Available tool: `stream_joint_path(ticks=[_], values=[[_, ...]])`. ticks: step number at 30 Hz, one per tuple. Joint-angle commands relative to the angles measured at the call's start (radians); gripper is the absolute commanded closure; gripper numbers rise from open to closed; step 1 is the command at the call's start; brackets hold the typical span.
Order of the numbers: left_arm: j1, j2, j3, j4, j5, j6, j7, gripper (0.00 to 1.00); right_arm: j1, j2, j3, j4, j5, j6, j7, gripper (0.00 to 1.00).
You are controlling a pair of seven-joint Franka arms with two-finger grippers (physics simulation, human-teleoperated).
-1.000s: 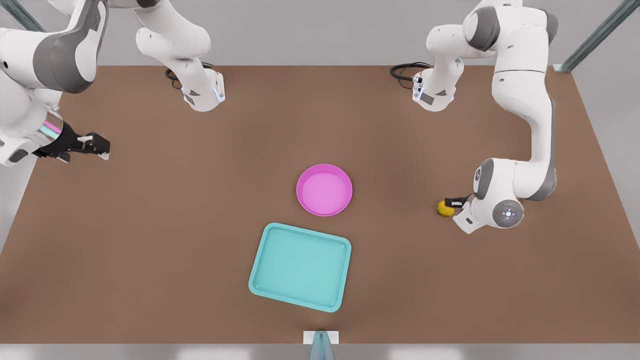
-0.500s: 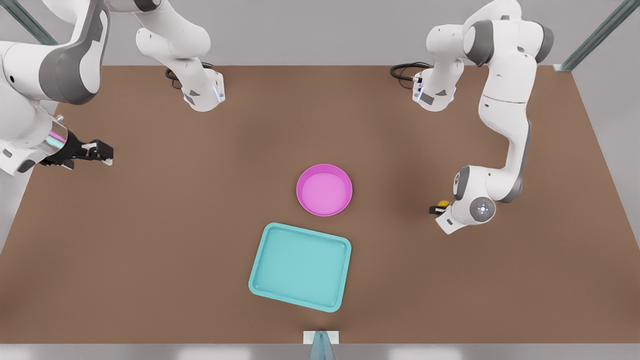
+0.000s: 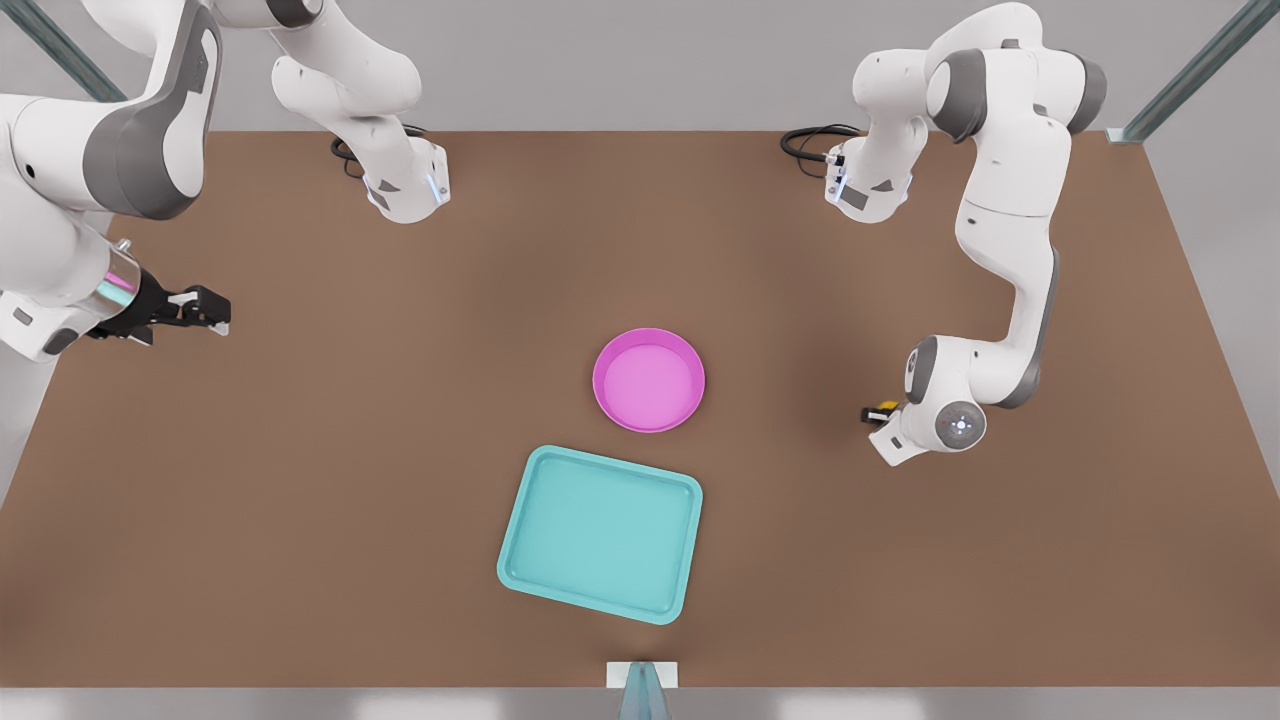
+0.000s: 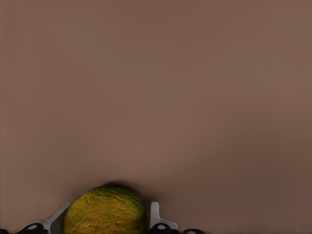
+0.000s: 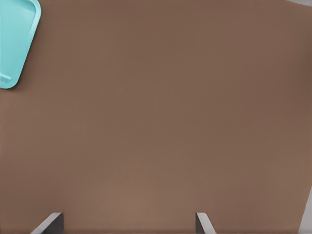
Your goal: Place the orange on the plate with the left arm and the plate on the tray with the right arm
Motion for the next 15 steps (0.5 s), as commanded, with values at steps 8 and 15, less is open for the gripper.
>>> stream_joint_path(ticks=[8,15], values=[[-0.020,-0.039,-0.014,0.003,-0.004,-0.028,-0.093,0.24,-0.001,0.001,-0.001,-0.001,0.001,0.001,-0.015,0.00],[-0.254,0.024,-0.383,0.207,-0.031,-0.322,-0.774,0.23,-0.001,0.007,-0.001,0.001,0.001,0.002,-0.015,0.00]])
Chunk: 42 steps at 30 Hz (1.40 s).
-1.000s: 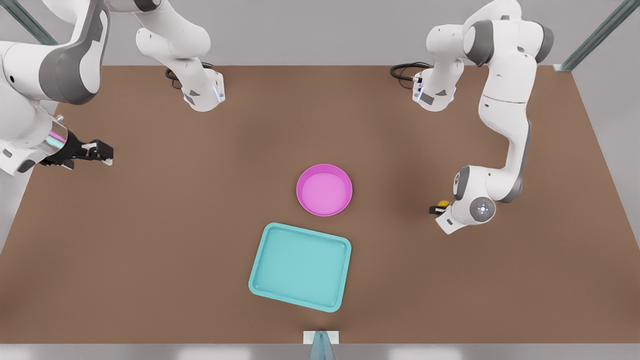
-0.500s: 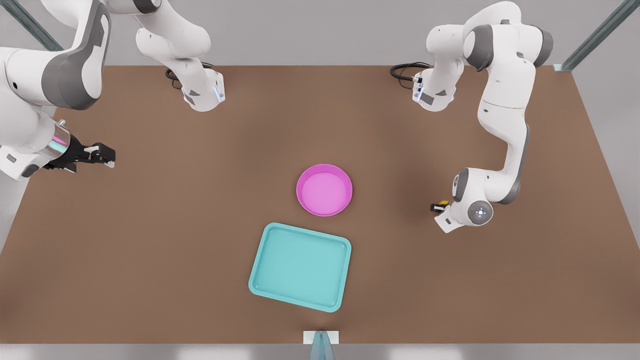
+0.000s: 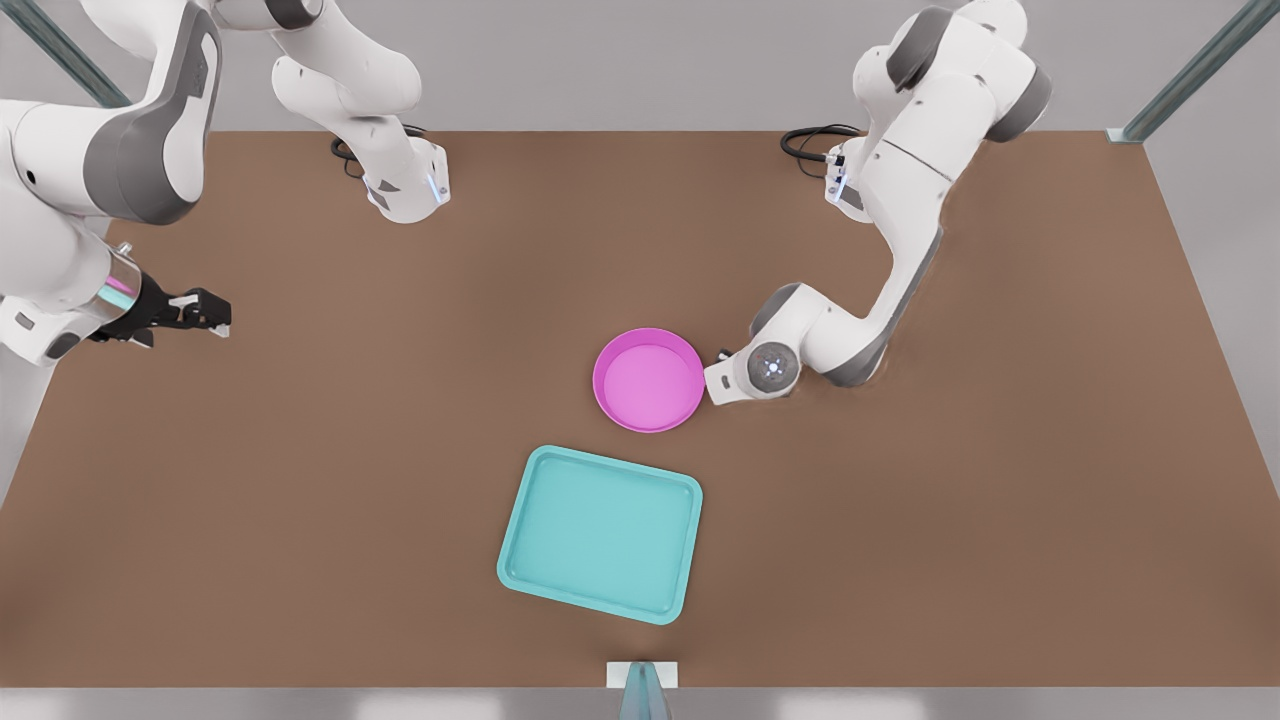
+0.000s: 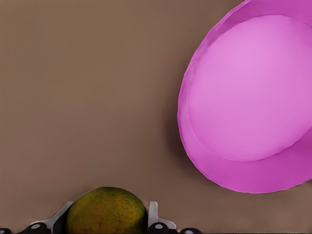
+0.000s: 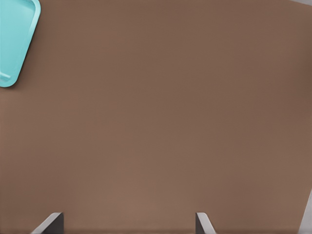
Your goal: Place the orange on the plate with the left arm and the plate on the tray with the right arm
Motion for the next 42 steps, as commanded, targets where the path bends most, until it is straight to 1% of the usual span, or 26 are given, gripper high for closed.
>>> stream_joint_path(ticks=[1,2,4,6,7,8,9,10,11,12,13,14,15,16,18,19,20,21,22,23,24,27,31,35,38,42], values=[[-0.076,0.063,-0.018,0.084,-0.015,-0.105,-0.647,0.23,0.000,-0.001,-0.001,0.001,0.001,0.001,-0.006,0.00],[-0.108,0.125,-0.018,0.184,-0.015,-0.105,-0.702,0.23,0.000,-0.001,-0.001,0.001,0.001,0.001,-0.006,0.00],[-0.159,0.205,-0.018,0.322,-0.016,-0.106,-0.776,0.23,0.001,0.001,-0.001,0.001,0.001,0.001,-0.006,0.00],[-0.200,0.221,-0.017,0.351,-0.013,-0.108,-0.814,0.23,0.000,0.002,-0.001,-0.001,0.001,-0.001,-0.006,0.00],[-0.216,0.221,-0.015,0.351,-0.007,-0.108,-0.814,0.15,0.001,0.015,0.001,-0.001,0.001,-0.001,-0.006,0.00],[-0.214,0.222,-0.009,0.350,0.001,-0.108,-0.810,0.00,0.003,0.029,0.001,-0.036,0.027,-0.013,-0.008,0.00],[-0.213,0.221,-0.006,0.348,0.002,-0.109,-0.807,0.00,0.007,0.055,0.001,-0.073,0.091,-0.015,-0.002,0.00],[-0.207,0.205,0.017,0.351,0.002,-0.160,-0.793,0.00,0.019,0.130,0.001,-0.076,0.192,-0.038,0.001,0.00],[-0.164,0.115,0.072,0.353,-0.021,-0.335,-0.678,0.00,0.046,0.186,0.001,-0.084,0.284,-0.029,0.004,0.00],[-0.026,-0.023,0.080,0.357,-0.075,-0.514,-0.571,0.00,0.084,0.226,0.001,-0.085,0.370,0.025,0.059,0.00],[0.083,-0.114,0.100,0.468,-0.062,-0.663,-0.486,0.00,0.130,0.251,0.038,-0.095,0.406,0.099,0.179,0.00],[0.097,-0.115,0.215,0.609,-0.070,-0.781,-0.374,0.00,0.184,0.254,0.064,-0.128,0.409,0.178,0.279,0.00],[0.096,-0.124,0.293,0.670,-0.070,-0.827,-0.276,0.00,0.217,0.252,0.070,-0.183,0.425,0.270,0.314,0.00],[0.096,-0.161,0.362,0.686,-0.070,-0.830,-0.213,0.00,0.256,0.252,0.070,-0.257,0.462,0.414,0.404,0.00],[0.097,-0.215,0.433,0.686,-0.070,-0.820,-0.113,0.00,0.328,0.286,0.071,-0.326,0.523,0.568,0.529,0.00],[0.151,-0.292,0.427,0.603,-0.070,-0.688,-0.035,0.00,0.342,0.328,0.071,-0.325,0.579,0.606,0.549,0.00],[0.209,-0.387,0.399,0.462,-0.065,-0.599,0.092,0.00,0.343,0.369,0.071,-0.314,0.596,0.636,0.552,0.00],[0.223,-0.465,0.394,0.362,-0.067,-0.490,0.184,0.00,0.363,0.403,0.071,-0.303,0.625,0.669,0.552,0.00],[0.223,-0.486,0.394,0.322,-0.076,-0.407,0.184,0.00,0.383,0.426,0.071,-0.302,0.639,0.700,0.552,0.00],[0.235,-0.488,0.399,0.321,-0.068,-0.418,0.187,0.00,0.408,0.446,0.071,-0.300,0.648,0.723,0.552,0.00],[0.246,-0.465,0.399,0.348,-0.065,-0.473,0.178,0.00,0.418,0.464,0.071,-0.286,0.672,0.723,0.550,0.00],[0.244,-0.454,0.405,0.357,-0.064,-0.504,0.171,0.00,0.461,0.507,0.073,-0.271,0.679,0.766,0.550,0.00],[0.246,-0.439,0.414,0.359,-0.062,-0.493,0.167,0.00,0.484,0.565,0.082,-0.236,0.679,0.768,0.550,0.00],[0.246,-0.437,0.416,0.357,-0.061,-0.498,0.167,0.00,0.484,0.584,0.117,-0.236,0.672,0.792,0.527,0.00],[0.246,-0.437,0.416,0.356,-0.061,-0.502,0.167,0.00,0.484,0.584,0.122,-0.240,0.671,0.777,0.331,0.00],[0.244,-0.439,0.428,0.356,-0.061,-0.504,0.169,0.00,0.486,0.602,0.141,-0.246,0.671,0.774,0.253,0.00]])
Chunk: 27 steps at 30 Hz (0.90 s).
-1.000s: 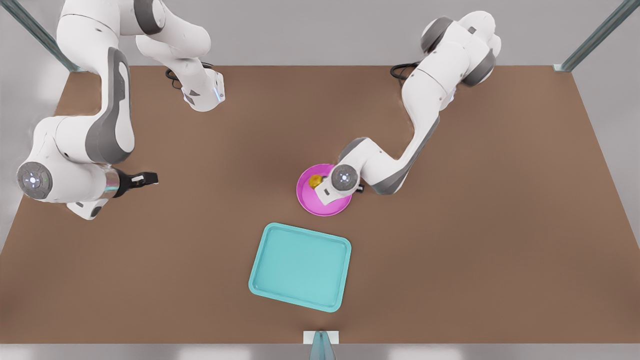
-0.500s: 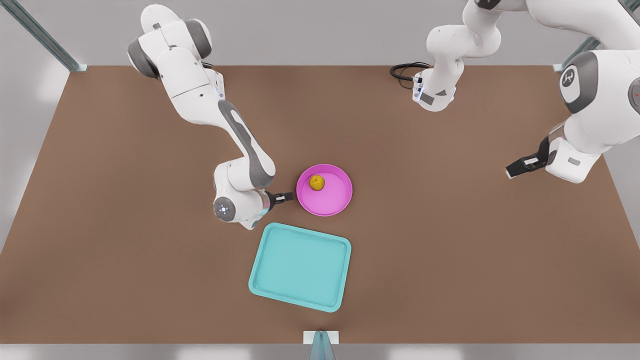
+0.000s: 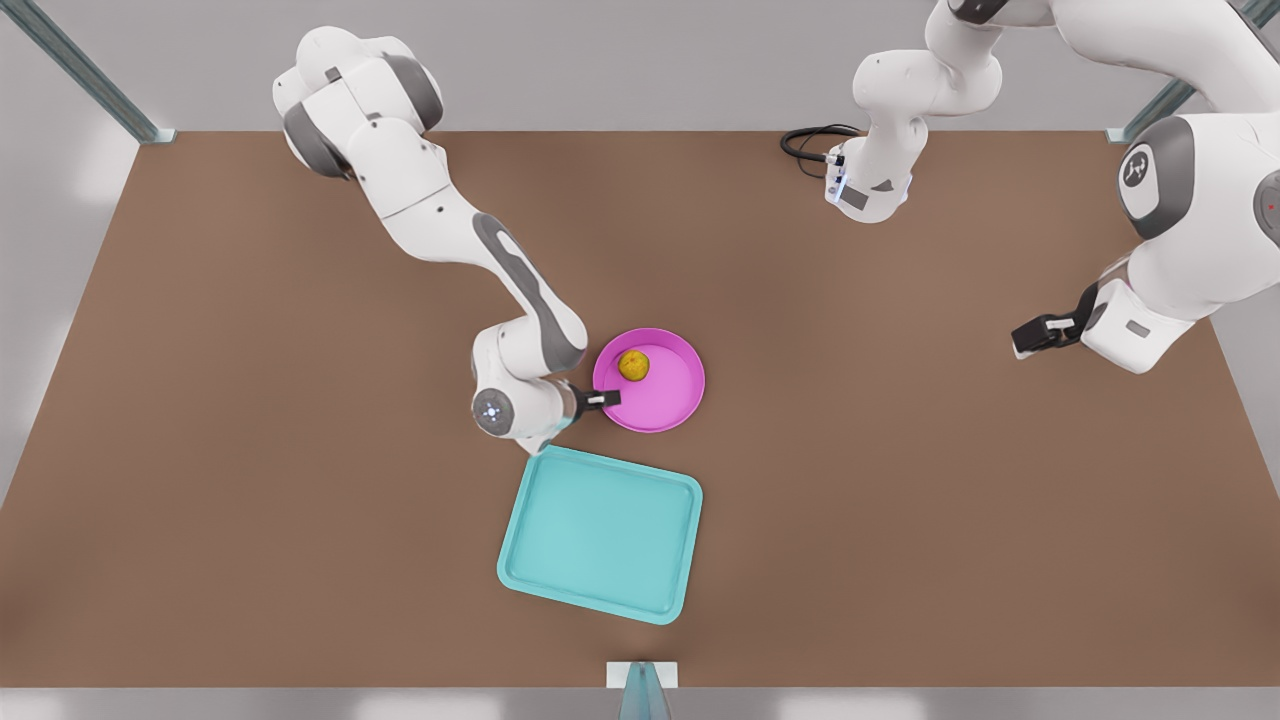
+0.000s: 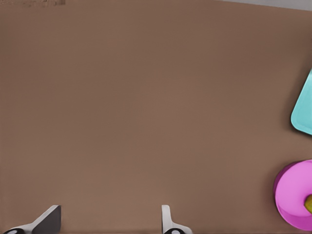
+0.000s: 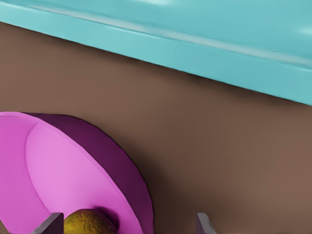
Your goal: Place the orange on the plate with the left arm and the plate on the tray with the right arm
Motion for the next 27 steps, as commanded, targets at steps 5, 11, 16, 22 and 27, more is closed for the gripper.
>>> stream_joint_path(ticks=[5,11,16,22,27], values=[[0.002,-0.001,0.005,-0.002,0.001,-0.002,0.131,0.00,0.033,0.039,0.006,0.007,0.003,0.023,-0.103,0.00],[0.003,-0.001,0.006,-0.004,0.001,-0.004,0.131,0.00,0.041,0.049,0.007,0.010,0.001,0.025,-0.104,0.00],[0.003,-0.001,0.006,0.001,0.001,-0.022,0.131,0.00,0.039,0.051,0.006,0.012,0.000,0.019,-0.103,0.65],[0.003,-0.001,0.006,-0.004,0.001,-0.024,0.131,0.00,0.037,0.051,0.010,0.020,0.001,0.011,-0.103,0.79],[0.003,-0.001,0.006,-0.004,0.001,-0.027,0.131,0.00,0.033,0.045,0.010,0.027,0.003,0.008,-0.116,0.79]])
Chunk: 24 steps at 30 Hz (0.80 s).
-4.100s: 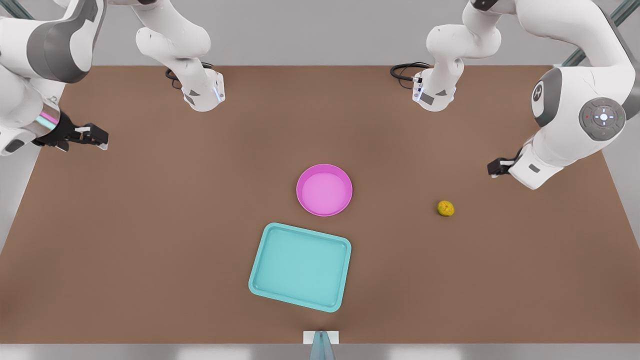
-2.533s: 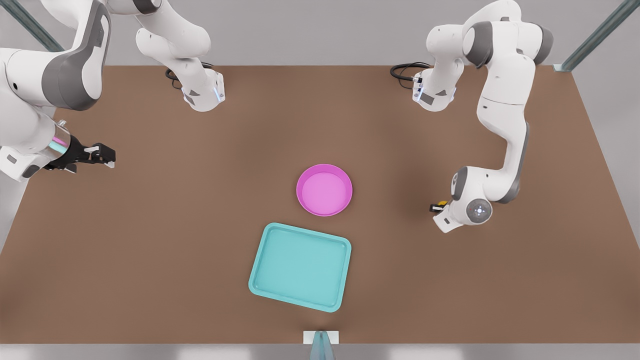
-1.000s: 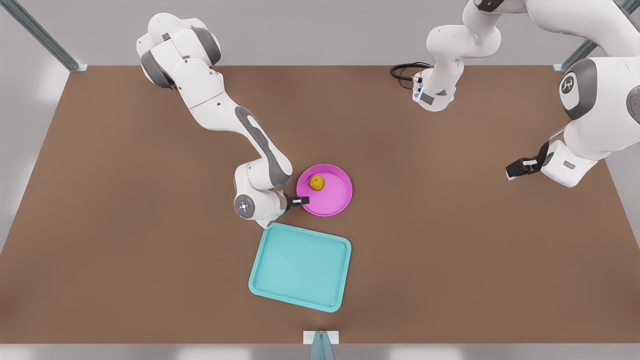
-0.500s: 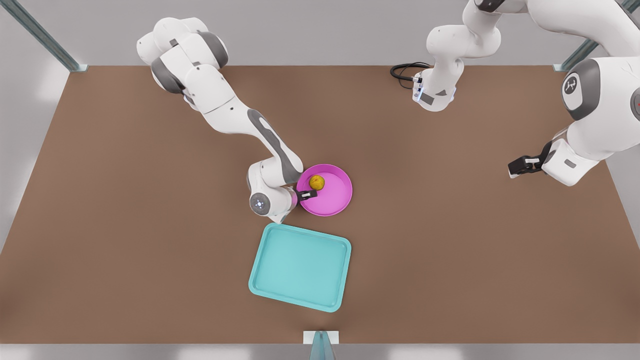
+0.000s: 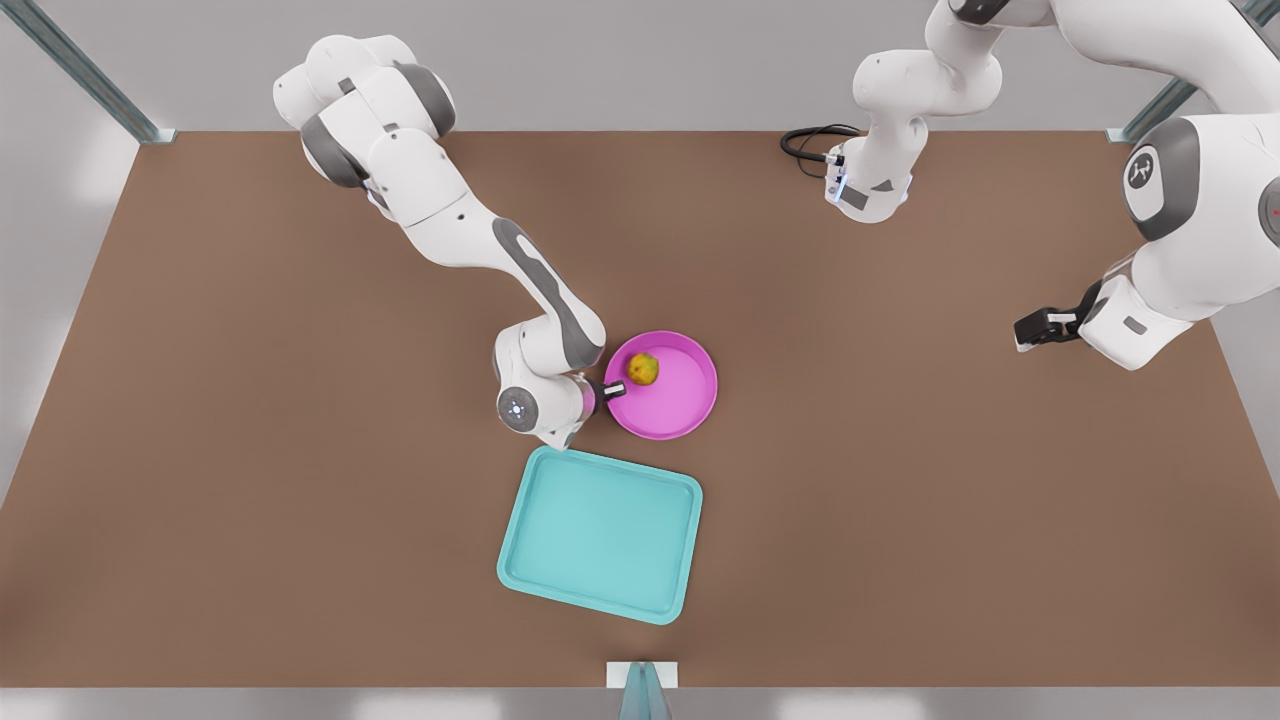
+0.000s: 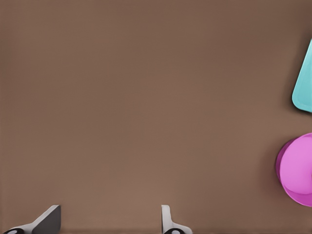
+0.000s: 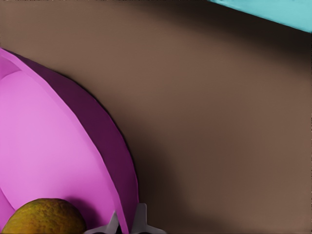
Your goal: Place the orange on the plate with the left arm and the plate on the tray with the right arm
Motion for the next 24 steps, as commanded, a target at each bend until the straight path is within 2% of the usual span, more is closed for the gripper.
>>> stream_joint_path(ticks=[1,6,13,16,24], values=[[0.001,-0.001,0.000,0.000,0.001,-0.004,0.029,0.00,0.000,-0.005,0.003,0.004,-0.011,-0.005,0.008,0.79],[0.000,-0.001,0.000,0.002,0.001,-0.004,0.028,0.00,-0.023,-0.046,0.005,0.018,-0.010,-0.006,0.006,0.79],[0.000,-0.001,0.000,0.002,0.001,-0.010,0.028,0.00,-0.195,-0.082,0.003,0.096,-0.003,-0.052,0.011,0.79],[0.000,-0.001,0.000,0.002,0.001,-0.010,0.028,0.00,-0.255,-0.049,0.000,0.146,0.015,-0.049,0.010,0.79],[0.000,-0.001,0.000,0.002,0.001,-0.011,0.028,0.00,-0.263,0.171,-0.001,0.429,0.033,0.040,0.148,0.79]])
